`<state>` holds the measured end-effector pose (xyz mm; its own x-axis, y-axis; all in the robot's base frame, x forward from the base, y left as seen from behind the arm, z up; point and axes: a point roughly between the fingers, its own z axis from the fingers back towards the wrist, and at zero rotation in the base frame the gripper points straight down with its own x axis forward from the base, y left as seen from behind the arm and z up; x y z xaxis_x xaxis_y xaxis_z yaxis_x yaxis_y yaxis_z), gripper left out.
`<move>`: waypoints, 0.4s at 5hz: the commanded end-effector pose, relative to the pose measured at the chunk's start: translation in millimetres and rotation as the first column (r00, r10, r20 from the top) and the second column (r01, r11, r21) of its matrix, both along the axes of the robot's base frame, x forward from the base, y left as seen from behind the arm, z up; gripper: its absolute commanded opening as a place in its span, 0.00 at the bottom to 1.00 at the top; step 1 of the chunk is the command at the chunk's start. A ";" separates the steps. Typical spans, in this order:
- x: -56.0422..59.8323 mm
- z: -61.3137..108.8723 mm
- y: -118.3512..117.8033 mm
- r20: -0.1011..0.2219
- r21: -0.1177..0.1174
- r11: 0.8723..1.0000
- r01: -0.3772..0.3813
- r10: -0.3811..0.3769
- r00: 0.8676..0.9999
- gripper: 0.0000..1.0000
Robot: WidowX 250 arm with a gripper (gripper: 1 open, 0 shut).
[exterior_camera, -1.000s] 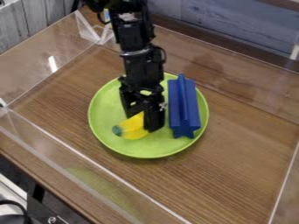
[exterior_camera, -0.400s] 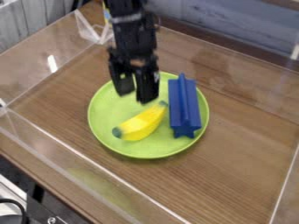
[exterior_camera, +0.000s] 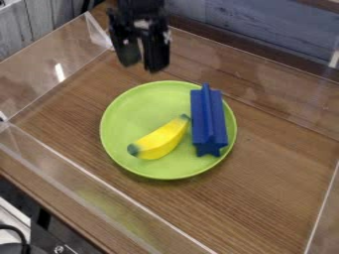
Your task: Put the banana in the green plate
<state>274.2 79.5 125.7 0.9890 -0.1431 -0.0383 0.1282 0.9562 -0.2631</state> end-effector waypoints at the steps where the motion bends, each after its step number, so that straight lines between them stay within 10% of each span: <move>1: -2.5 0.6 -1.7 0.050 0.039 0.999 0.014 -0.016 0.999 1.00; 2: -10.5 -18.7 -4.1 0.040 0.051 0.998 0.025 -0.027 0.999 1.00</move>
